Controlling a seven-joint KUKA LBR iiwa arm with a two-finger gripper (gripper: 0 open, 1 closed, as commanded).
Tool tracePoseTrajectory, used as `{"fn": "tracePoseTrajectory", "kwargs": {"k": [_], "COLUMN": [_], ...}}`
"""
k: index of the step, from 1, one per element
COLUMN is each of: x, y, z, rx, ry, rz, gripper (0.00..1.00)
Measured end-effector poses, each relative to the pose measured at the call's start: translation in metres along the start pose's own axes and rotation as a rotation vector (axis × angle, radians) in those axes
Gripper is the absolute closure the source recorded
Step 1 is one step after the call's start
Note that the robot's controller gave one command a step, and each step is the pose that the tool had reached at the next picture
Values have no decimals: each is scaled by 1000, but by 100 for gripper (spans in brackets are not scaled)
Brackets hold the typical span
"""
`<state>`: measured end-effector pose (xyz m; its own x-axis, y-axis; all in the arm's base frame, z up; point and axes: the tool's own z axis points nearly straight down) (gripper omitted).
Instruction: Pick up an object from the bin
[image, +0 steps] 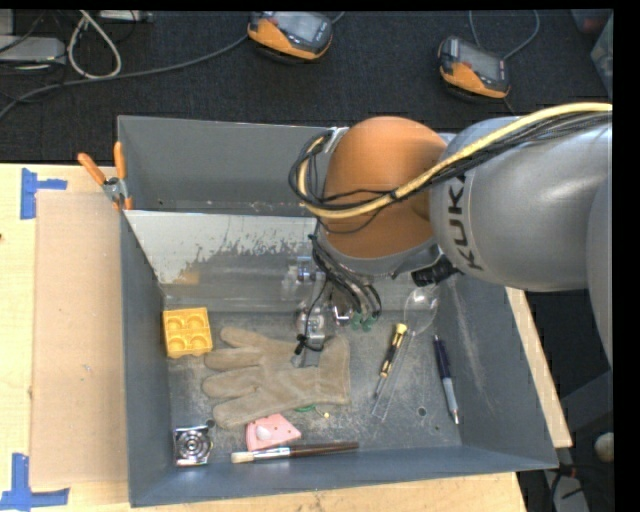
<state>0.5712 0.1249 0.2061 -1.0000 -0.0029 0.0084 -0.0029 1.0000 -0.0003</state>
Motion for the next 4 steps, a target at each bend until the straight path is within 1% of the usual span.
{"fn": "tracePoseTrajectory", "kwargs": {"k": [1, 2, 3, 4], "x": [-1, -43, -50, -39], "y": [-1, 15, 28, 45], "z": [-5, 122, 55, 108], "rx": [-1, -2, -7, -1], "ry": [-7, -7, -25, 0], "rz": [6, 4, 149, -468], "gripper": [0, 0, 0, 0]}}
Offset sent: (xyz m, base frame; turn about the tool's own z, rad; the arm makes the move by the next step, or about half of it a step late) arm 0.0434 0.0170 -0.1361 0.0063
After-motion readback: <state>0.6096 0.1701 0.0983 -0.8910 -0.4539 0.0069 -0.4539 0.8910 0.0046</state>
